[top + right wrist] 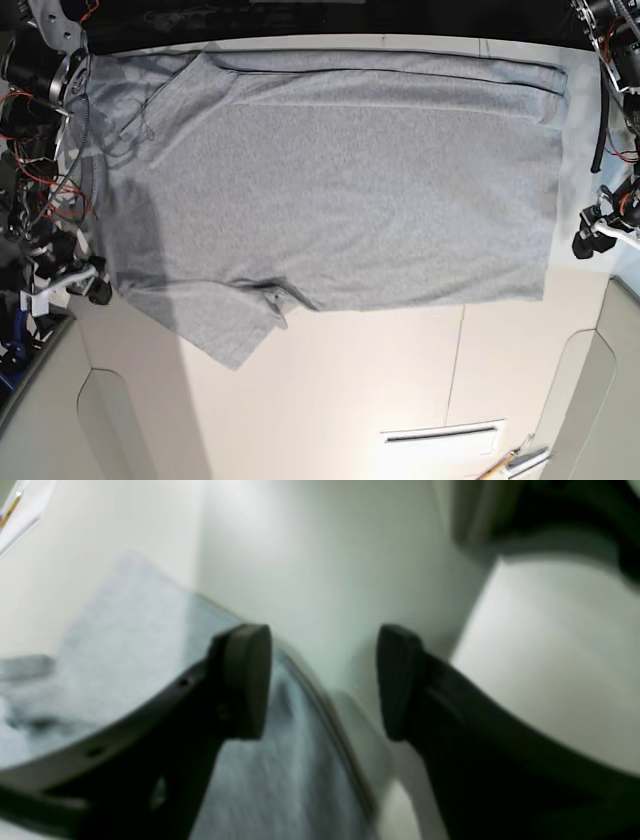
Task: Fold the T-shirt properly
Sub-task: 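Grasp the shirt's hem edge with both grippers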
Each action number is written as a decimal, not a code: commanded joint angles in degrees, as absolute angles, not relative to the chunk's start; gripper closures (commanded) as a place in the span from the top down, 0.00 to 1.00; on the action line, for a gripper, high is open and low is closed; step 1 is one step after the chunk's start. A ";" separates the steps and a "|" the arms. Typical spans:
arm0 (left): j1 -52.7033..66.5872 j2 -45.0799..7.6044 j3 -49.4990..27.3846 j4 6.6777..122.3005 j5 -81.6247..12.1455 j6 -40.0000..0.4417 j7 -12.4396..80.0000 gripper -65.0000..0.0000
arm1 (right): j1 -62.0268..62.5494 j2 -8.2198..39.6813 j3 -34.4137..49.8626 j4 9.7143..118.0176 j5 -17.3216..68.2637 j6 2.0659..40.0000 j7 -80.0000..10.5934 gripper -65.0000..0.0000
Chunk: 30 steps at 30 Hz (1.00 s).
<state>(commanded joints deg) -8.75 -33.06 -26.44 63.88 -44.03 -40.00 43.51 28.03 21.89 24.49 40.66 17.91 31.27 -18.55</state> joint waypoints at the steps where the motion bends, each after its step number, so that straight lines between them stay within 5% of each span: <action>1: -11.16 -33.08 -25.12 60.47 -42.81 -40.00 42.76 0.61 | 28.03 21.91 24.49 39.88 17.72 31.29 -18.46 0.51; 9: -23.40 -32.45 -15.84 41.50 -39.55 -40.00 39.88 0.61 | 28.03 21.52 24.36 37.89 16.95 31.77 -18.20 0.51; 23: -25.69 -27.00 -13.04 40.53 -37.85 -39.66 39.22 0.61 | 28.05 17.93 18.76 37.89 18.46 33.01 -18.22 0.51; 25: -25.71 -27.00 -13.04 40.53 -37.85 -39.68 39.22 0.56 | 28.05 17.93 17.54 37.89 18.48 33.01 -18.22 0.51; 30: -25.71 -27.00 -13.04 40.53 -37.87 -40.00 40.12 0.24 | 28.05 17.93 15.94 37.89 18.46 32.97 -18.22 0.44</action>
